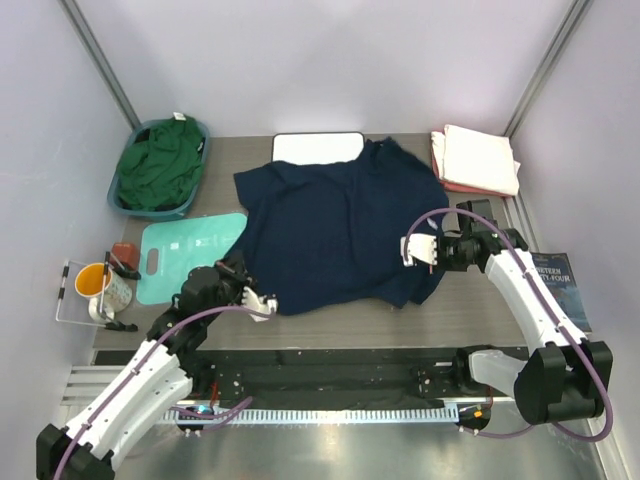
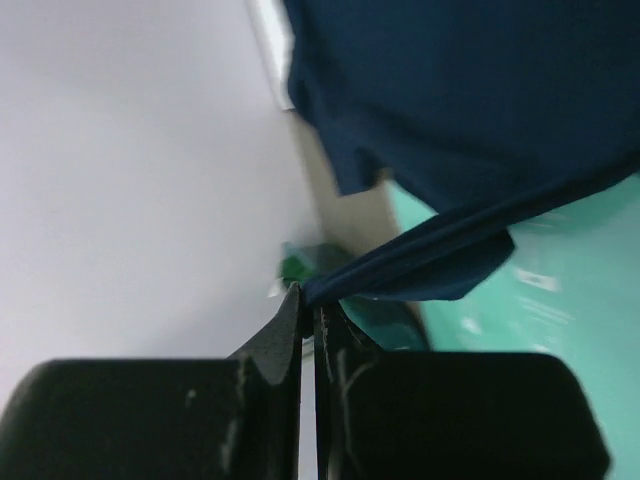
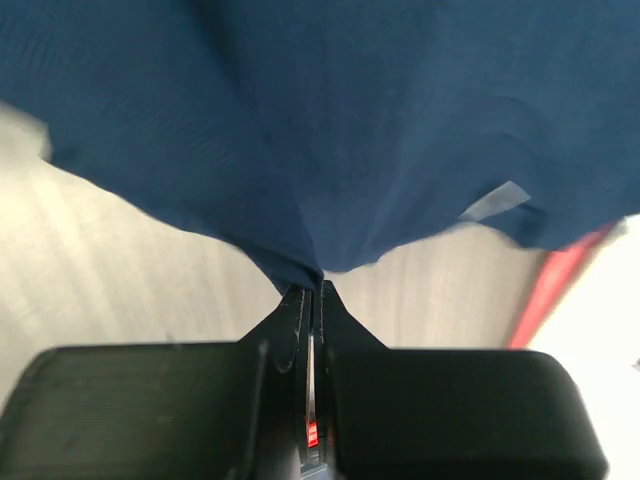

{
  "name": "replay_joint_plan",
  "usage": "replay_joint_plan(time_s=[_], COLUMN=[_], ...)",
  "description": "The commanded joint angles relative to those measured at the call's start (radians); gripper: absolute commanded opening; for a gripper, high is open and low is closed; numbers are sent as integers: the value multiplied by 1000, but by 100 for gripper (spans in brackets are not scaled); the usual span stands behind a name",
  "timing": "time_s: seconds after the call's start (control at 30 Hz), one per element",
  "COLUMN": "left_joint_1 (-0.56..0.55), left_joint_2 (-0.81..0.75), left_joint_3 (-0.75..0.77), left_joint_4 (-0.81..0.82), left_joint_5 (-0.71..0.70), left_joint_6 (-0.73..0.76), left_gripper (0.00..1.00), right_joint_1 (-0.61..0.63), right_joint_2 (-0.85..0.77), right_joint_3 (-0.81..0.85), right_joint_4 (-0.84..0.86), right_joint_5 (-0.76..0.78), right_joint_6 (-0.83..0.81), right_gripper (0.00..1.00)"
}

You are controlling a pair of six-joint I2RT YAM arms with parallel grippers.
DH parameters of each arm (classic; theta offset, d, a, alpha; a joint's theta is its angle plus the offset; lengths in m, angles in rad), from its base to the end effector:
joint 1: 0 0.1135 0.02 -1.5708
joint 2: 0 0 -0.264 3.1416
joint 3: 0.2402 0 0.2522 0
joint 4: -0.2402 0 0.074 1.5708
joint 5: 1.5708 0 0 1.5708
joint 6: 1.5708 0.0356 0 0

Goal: Fold and stack the t-shirts
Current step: Fold the flattened tshirt in 1/3 of the way

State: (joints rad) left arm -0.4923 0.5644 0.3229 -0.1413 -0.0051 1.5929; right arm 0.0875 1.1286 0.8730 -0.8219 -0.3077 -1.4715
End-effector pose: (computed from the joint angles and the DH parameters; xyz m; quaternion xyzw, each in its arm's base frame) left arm 0.1330 -0.0711 0.2135 0.7151 0.4189 0.2945 0.4759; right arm 0.2086 0.0291 0.2532 -0.7002 0.6553 -0.0395 0.2806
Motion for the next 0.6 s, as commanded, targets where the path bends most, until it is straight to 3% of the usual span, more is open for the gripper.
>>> replay_joint_plan(time_s=[0.0, 0.23, 0.47, 0.57], left_joint_1=[6, 6, 6, 6], left_joint_2=[35, 134, 180, 204], left_joint_3=[56, 183, 358, 422], left_joint_4=[-340, -498, -928, -1035], left_joint_5=[48, 28, 103, 125], left_joint_6=[-47, -56, -1, 1], left_gripper=[0, 0, 0, 0], right_joint_1=[-3, -5, -3, -2], right_joint_2=[25, 17, 28, 30], right_joint_3=[92, 127, 173, 173], right_joint_4=[-236, -344, -509, -563], right_joint_5=[-31, -13, 19, 47], right_joint_6=[-76, -131, -228, -266], right_gripper=[1, 1, 1, 1])
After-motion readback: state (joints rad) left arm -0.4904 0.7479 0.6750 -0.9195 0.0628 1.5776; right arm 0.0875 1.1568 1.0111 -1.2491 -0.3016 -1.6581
